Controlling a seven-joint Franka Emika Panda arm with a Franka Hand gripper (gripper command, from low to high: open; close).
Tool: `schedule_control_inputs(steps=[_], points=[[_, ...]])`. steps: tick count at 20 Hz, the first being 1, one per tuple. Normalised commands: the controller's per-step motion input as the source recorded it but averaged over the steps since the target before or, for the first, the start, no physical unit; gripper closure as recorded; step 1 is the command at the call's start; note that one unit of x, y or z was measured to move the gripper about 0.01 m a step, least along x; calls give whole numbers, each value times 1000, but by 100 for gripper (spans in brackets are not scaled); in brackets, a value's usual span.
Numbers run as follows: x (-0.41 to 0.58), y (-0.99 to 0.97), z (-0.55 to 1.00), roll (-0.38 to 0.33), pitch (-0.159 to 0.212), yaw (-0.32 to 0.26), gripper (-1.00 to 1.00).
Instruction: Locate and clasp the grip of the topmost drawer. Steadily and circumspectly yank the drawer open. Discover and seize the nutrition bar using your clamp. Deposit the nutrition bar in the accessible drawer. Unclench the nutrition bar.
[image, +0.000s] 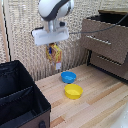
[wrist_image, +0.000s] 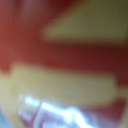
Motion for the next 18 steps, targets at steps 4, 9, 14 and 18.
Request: schedule_control_inputs(steps=[4, 9, 14, 18], points=[[184, 4, 1000, 0, 18, -89, 100], [286, 0, 1000, -1, 3, -59, 100], [258, -117, 1000, 0, 5, -32, 100], [138, -421, 931, 2, 44, -6, 100]])
